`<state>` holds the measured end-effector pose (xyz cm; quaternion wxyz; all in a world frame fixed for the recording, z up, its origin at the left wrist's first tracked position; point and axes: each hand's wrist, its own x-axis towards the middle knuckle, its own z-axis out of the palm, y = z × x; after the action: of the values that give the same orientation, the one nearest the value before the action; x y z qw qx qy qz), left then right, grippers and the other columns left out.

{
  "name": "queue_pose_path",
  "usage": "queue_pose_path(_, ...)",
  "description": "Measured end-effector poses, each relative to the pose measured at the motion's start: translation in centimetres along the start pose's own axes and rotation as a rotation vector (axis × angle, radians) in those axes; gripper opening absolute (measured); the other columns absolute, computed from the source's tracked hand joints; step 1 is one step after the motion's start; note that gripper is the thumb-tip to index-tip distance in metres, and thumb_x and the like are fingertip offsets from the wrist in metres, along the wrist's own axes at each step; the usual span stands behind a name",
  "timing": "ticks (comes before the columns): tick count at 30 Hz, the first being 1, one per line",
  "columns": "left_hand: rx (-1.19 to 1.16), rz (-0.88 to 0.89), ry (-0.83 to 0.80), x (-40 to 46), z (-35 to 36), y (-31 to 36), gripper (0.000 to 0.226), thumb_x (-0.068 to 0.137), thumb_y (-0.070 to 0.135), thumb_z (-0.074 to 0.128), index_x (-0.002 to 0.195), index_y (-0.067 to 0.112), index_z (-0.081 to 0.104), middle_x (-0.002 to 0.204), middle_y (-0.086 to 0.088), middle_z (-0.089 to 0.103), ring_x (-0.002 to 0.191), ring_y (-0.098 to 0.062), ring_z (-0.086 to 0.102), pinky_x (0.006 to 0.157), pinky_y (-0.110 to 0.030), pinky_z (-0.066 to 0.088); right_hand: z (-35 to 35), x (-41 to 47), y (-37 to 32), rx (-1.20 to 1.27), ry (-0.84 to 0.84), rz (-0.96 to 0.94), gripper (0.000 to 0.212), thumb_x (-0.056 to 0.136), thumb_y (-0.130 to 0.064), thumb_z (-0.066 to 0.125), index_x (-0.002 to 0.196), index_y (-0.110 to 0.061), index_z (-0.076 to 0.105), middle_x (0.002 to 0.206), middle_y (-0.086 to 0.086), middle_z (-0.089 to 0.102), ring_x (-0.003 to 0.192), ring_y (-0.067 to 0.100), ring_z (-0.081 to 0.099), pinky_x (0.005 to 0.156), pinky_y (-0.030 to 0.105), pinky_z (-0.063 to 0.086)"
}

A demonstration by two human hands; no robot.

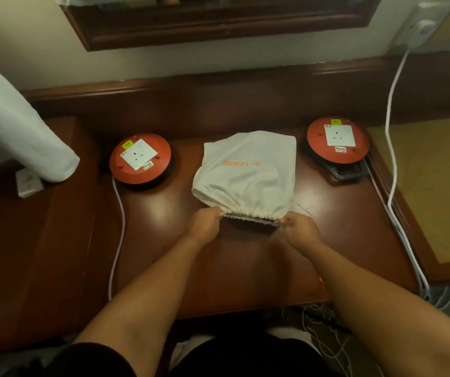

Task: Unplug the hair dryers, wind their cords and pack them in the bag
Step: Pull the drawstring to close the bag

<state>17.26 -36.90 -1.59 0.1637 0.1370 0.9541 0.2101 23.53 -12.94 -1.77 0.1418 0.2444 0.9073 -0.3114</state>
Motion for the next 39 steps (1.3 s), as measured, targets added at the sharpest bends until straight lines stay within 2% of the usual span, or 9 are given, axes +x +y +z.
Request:
queue_pose_path(4,0.028,0.039,0.019,0.2,-1.7,-1.0,0.026,0.101,0.025,0.041,0.107,0.012,0.063,0.108,-0.013,0.067,0.1,-0.035,0.059,0.073,-0.037,0.041,-2.3,0.7,-0.7,0.177,0.093,-0.006,0.018,0.083,-0.009,0.056,0.075,-0.002,0.07,0.082,0.016,0.069,0.08,0.033,0.059,0.062,0.028,0.043)
queue_pose_path(7,0.054,0.036,0.053,0.1,-2.4,-1.7,0.027,0.101,0.026,0.041,0.113,0.015,0.063,0.112,-0.012,0.067,0.101,-0.035,0.06,0.074,-0.035,0.042,-3.3,1.3,-0.6,0.219,0.127,0.01,0.019,0.082,-0.007,0.056,0.072,0.002,0.069,0.082,0.018,0.07,0.083,0.034,0.061,0.07,0.031,0.049)
queue_pose_path(14,0.068,-0.01,0.084,-0.8,-3.3,-3.4,0.023,0.1,0.024,0.043,0.096,0.01,0.061,0.098,-0.014,0.068,0.089,-0.034,0.06,0.065,-0.032,0.038,-3.1,1.5,-0.1,0.266,0.212,0.087,0.02,0.083,-0.01,0.057,0.071,0.0,0.069,0.074,0.018,0.066,0.075,0.037,0.06,0.063,0.034,0.048)
queue_pose_path(21,0.059,-0.089,-0.072,-2.5,-0.5,-3.3,0.017,0.097,0.022,0.042,0.103,0.016,0.057,0.101,-0.015,0.066,0.094,-0.039,0.06,0.073,-0.038,0.045,-1.8,0.0,0.5,-0.037,-0.039,0.069,0.019,0.08,-0.01,0.052,0.077,-0.005,0.07,0.083,0.014,0.068,0.074,0.031,0.061,0.063,0.033,0.049)
queue_pose_path(24,0.191,-0.108,-0.101,-3.0,0.8,-2.5,0.035,0.091,0.027,0.048,0.125,0.02,0.049,0.121,-0.01,0.059,0.112,-0.034,0.055,0.089,-0.04,0.042,-0.9,-0.5,0.2,-0.169,-0.061,0.0,0.023,0.082,-0.022,0.057,0.099,-0.009,0.066,0.112,0.013,0.058,0.098,0.032,0.057,0.081,0.035,0.048)
queue_pose_path(27,0.273,-0.099,-0.068,-2.4,2.2,-1.1,0.048,0.088,0.037,0.052,0.132,0.017,0.044,0.131,-0.007,0.048,0.124,-0.03,0.044,0.1,-0.042,0.034,0.6,-0.8,-1.2,-0.207,-0.046,-0.119,0.032,0.086,-0.03,0.056,0.111,-0.009,0.057,0.116,0.012,0.055,0.106,0.031,0.053,0.085,0.037,0.045)
queue_pose_path(30,0.071,-0.136,-0.08,-0.8,3.3,0.5,0.04,0.094,0.033,0.051,0.124,0.008,0.049,0.126,-0.014,0.053,0.121,-0.034,0.047,0.099,-0.042,0.036,1.9,-0.5,-2.5,-0.262,-0.086,-0.09,0.031,0.09,-0.035,0.053,0.107,-0.009,0.05,0.111,0.013,0.061,0.101,0.032,0.058,0.08,0.036,0.047)
queue_pose_path(33,-0.144,-0.165,-0.055,0.7,3.0,1.6,0.027,0.097,0.018,0.049,0.105,-0.006,0.057,0.112,-0.026,0.062,0.107,-0.042,0.055,0.087,-0.041,0.039,3.0,-0.3,-3.5,-0.247,-0.125,-0.06,0.026,0.094,-0.018,0.048,0.114,-0.002,0.047,0.114,0.019,0.059,0.103,0.036,0.057,0.074,0.031,0.042)
queue_pose_path(39,-0.2,-0.127,-0.026,0.8,1.6,1.7,0.024,0.094,0.022,0.054,0.087,-0.001,0.059,0.092,-0.021,0.067,0.091,-0.037,0.059,0.078,-0.043,0.046,2.8,-0.5,-4.6,-0.127,-0.142,-0.077,0.029,0.09,-0.005,0.046,0.118,-0.006,0.053,0.114,0.015,0.053,0.102,0.032,0.053,0.075,0.027,0.041)
